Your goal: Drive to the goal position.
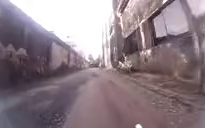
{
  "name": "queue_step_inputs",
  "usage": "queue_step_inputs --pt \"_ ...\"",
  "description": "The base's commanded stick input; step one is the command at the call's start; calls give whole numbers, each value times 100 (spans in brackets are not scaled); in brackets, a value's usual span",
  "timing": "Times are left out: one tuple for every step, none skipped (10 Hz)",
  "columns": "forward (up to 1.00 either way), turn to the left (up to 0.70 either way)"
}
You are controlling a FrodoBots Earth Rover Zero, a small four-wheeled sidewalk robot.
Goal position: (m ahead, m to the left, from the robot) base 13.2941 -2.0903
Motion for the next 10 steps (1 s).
queue_step_inputs --pt "100 1" --pt "100 1" --pt "100 1" --pt "100 1" --pt "100 1" --pt "100 1" --pt "100 1" --pt "100 1" --pt "100 1" --pt "100 1"
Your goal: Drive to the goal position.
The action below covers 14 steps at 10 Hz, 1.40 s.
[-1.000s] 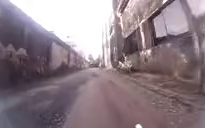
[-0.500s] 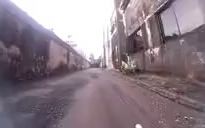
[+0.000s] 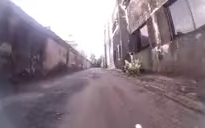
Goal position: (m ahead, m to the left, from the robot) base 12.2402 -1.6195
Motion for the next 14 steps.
queue_step_inputs --pt "100 1" --pt "100 1" --pt "100 1" --pt "100 1" --pt "100 1" --pt "100 1" --pt "100 1" --pt "100 1" --pt "100 1" --pt "100 1" --pt "100 1" --pt "100 1" --pt "100 1" --pt "100 1"
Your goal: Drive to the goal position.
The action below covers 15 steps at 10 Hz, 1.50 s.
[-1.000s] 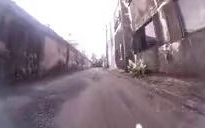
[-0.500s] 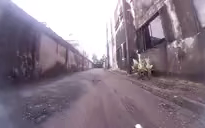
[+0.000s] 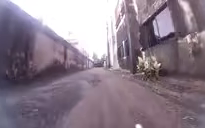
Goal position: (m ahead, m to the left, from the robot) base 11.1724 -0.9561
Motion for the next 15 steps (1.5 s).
queue_step_inputs --pt "100 1" --pt "100 1" --pt "100 -14" --pt "100 -38" --pt "100 -39" --pt "100 -34" --pt "100 -13" --pt "100 1" --pt "100 1" --pt "100 1" --pt "100 1" --pt "100 1" --pt "100 1" --pt "100 1" --pt "100 1"
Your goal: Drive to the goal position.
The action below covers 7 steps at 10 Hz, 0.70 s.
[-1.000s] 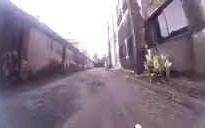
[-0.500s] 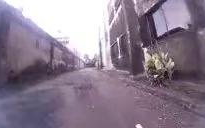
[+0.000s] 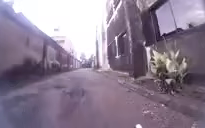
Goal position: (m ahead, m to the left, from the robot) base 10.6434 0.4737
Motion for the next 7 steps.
queue_step_inputs --pt "100 1" --pt "100 1" --pt "100 1" --pt "100 1" --pt "100 1" --pt "100 1" --pt "100 1"
